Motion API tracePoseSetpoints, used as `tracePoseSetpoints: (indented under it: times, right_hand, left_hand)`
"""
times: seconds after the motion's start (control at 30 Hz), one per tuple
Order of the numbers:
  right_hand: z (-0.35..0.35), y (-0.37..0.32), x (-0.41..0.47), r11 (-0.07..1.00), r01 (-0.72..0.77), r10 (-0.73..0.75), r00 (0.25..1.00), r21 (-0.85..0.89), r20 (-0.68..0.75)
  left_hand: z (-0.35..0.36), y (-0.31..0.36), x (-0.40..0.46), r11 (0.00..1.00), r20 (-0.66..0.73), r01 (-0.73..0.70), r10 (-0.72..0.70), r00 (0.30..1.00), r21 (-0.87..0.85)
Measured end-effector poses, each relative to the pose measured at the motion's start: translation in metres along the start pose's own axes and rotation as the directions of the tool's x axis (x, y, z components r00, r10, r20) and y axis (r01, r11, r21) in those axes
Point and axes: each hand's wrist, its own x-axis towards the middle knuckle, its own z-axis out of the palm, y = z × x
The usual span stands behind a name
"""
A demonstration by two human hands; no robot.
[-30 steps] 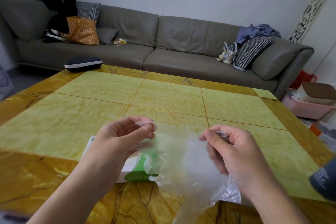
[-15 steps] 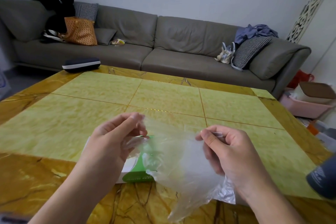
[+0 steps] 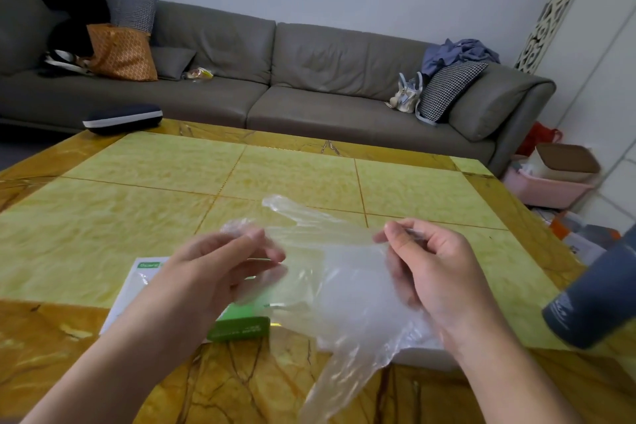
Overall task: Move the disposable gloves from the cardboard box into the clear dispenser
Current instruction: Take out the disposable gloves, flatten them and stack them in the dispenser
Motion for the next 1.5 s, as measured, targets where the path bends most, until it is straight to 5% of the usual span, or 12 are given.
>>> tracePoseSetpoints:
  times: [0.13,0.33,0.37,0.43,0.5,0.57,0.63,0.8,1.2,1.33,1.4,1.5]
  right_hand:
    - [-0.018,-0.001,0.004,0.998,0.019,-0.025,0.995,-0.055,-0.097]
    - [-0.051,0.000,0.025,0.959,0.069,-0.121,0.976,-0.274,-0.179]
    - [-0.055,0.004,0.027,0.946,0.041,-0.107,0.976,-0.321,-0.190]
    - [-0.060,0.013,0.029,0.915,-0.024,-0.065,0.977,-0.402,-0.205]
    - [-0.062,0.021,0.032,0.903,-0.067,-0.017,0.981,-0.424,-0.192]
    - [-0.063,0.026,0.033,0.882,-0.078,-0.005,0.985,-0.465,-0.175]
    - [-0.063,0.029,0.034,0.818,-0.067,-0.031,0.987,-0.571,-0.160]
    - [-0.071,0.042,0.037,0.576,-0.030,-0.114,0.987,-0.817,-0.116]
    - [-0.070,0.028,0.032,0.330,-0.132,-0.012,0.989,-0.935,-0.144]
    - [-0.060,0.005,0.017,0.248,-0.054,-0.161,0.982,-0.967,-0.096]
    - [-0.052,-0.006,0.007,0.312,0.109,-0.171,0.984,-0.944,0.057]
    - [-0.041,-0.008,-0.003,0.455,0.114,0.101,0.979,-0.883,0.179]
  left_hand:
    - [0.013,-0.001,0.003,0.976,0.082,0.002,-0.020,0.996,0.216]
    - [0.051,0.012,0.024,0.831,0.017,-0.198,0.221,0.975,0.520]
    - [0.054,0.009,0.028,0.698,0.001,-0.224,0.305,0.952,0.680]
    - [0.064,0.004,0.027,0.235,0.075,-0.238,0.547,0.834,0.942]
    - [0.087,0.000,0.019,-0.061,0.315,-0.358,0.626,0.714,0.932]
    - [0.113,-0.011,0.018,-0.042,0.456,-0.491,0.445,0.771,0.870]
    - [0.127,-0.029,0.022,0.017,0.407,-0.413,0.130,0.904,0.911]
    - [0.119,-0.050,0.042,-0.127,0.305,-0.326,-0.164,0.938,0.937]
    - [0.137,-0.039,0.068,-0.302,0.291,-0.384,-0.311,0.905,0.872]
    - [0.135,-0.054,0.075,-0.297,0.314,-0.406,-0.313,0.897,0.864]
    - [0.133,-0.058,0.078,-0.290,0.333,-0.419,-0.303,0.893,0.860]
    - [0.133,-0.060,0.079,-0.311,0.371,-0.451,-0.286,0.884,0.837]
